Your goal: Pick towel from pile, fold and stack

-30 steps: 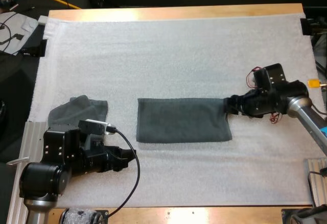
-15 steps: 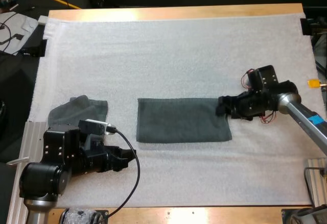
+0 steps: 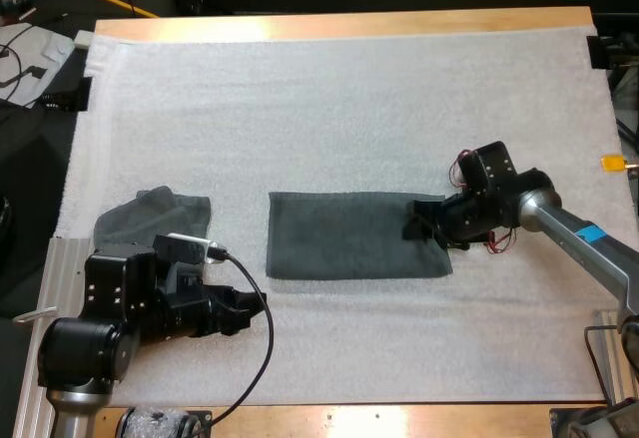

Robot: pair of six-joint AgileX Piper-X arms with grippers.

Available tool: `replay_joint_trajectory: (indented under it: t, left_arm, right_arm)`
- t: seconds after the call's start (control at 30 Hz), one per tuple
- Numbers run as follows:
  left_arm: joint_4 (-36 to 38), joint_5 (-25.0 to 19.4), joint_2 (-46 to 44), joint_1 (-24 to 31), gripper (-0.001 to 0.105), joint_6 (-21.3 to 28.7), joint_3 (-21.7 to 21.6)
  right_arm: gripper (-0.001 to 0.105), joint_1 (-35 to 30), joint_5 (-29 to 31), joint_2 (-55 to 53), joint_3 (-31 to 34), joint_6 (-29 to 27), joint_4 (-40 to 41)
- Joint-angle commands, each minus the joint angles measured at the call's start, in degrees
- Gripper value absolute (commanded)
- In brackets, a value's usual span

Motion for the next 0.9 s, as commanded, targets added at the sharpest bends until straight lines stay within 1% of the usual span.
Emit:
replay_joint_trajectory:
  t: [0.0,0.13,0.17,0.33,0.53,0.63,0.67,0.77,0.8,0.87]
  left_arm:
    - [0.2,0.5,-0.3,-0.2,0.057,0.0,-0.4]
    - [0.3,0.5,-0.3,-0.2,0.057,0.3,-0.4]
    - [0.2,0.6,-0.3,-0.1,0.057,0.3,-0.4]
    - [0.2,0.7,-0.3,-0.2,0.057,0.4,-0.3]
    - [0.1,0.6,-0.3,-0.2,0.057,0.5,-0.4]
    - [0.0,0.5,-0.3,-0.2,0.057,0.6,-0.4]
    - [0.0,0.5,-0.3,-0.2,0.057,0.6,-0.4]
    - [-0.1,0.4,-0.2,-0.2,0.057,0.6,-0.4]
    - [-0.1,0.2,-0.3,-0.2,0.057,0.6,-0.4]
    - [0.0,0.0,-0.2,-0.2,0.057,0.6,-0.3]
  right_arm:
    - [0.039,-0.2,0.3,0.0,0.0,0.6,0.0]
    - [0.004,0.0,3.9,-1.1,-0.1,0.7,1.3]
    - [0.000,0.1,5.4,-1.7,-0.1,0.2,1.6]
    - [0.000,-0.1,16.0,-6.8,-0.3,-4.4,7.1]
    - [0.000,0.0,31.9,-13.7,-1.2,-14.4,17.7]
    - [0.000,0.0,38.0,-16.5,-2.2,-18.5,21.7]
    - [0.000,0.0,39.3,-17.3,-2.6,-19.3,22.8]
    - [0.000,0.1,40.2,-18.9,-3.4,-19.9,24.2]
    - [0.000,0.1,36.3,-18.7,-3.4,-18.4,23.4]
    - [0.001,0.1,32.6,-18.0,-2.8,-17.0,21.9]
